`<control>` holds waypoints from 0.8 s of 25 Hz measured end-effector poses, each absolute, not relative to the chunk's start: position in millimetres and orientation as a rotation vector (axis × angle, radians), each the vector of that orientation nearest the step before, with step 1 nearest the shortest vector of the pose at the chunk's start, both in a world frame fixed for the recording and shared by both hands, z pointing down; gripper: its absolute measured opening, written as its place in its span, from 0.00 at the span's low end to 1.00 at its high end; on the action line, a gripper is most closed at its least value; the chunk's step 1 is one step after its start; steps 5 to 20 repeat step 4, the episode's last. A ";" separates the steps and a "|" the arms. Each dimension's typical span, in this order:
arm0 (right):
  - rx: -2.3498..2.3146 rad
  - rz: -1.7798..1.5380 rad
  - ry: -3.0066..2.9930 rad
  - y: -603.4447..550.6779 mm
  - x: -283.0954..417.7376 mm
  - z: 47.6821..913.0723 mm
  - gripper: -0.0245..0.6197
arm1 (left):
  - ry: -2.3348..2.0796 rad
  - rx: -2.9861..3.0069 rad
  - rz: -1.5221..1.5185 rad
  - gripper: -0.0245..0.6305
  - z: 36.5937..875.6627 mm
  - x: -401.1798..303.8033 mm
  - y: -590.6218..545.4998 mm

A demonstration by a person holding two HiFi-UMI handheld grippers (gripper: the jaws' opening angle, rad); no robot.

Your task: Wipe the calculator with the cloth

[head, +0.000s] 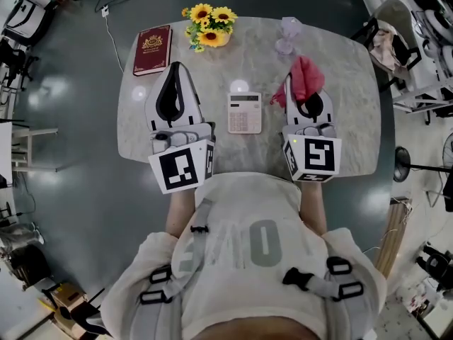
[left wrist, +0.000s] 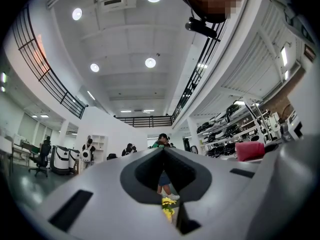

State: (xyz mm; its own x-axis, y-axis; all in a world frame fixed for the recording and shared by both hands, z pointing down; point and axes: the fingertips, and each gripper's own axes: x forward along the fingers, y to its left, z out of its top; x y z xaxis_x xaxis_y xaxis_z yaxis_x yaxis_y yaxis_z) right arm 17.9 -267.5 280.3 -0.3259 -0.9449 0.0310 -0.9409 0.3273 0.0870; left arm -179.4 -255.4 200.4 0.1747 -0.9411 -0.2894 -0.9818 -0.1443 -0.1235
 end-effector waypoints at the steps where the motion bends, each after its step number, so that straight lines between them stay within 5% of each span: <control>1: 1.780 -0.079 -2.495 -267.7 18.4 280.4 0.12 | 1.839 -2.177 0.207 0.07 200.2 -179.1 -256.0; 20: 1.786 -0.069 -2.492 -268.7 19.2 280.5 0.12 | 1.827 -2.192 0.212 0.07 198.9 -178.3 -259.2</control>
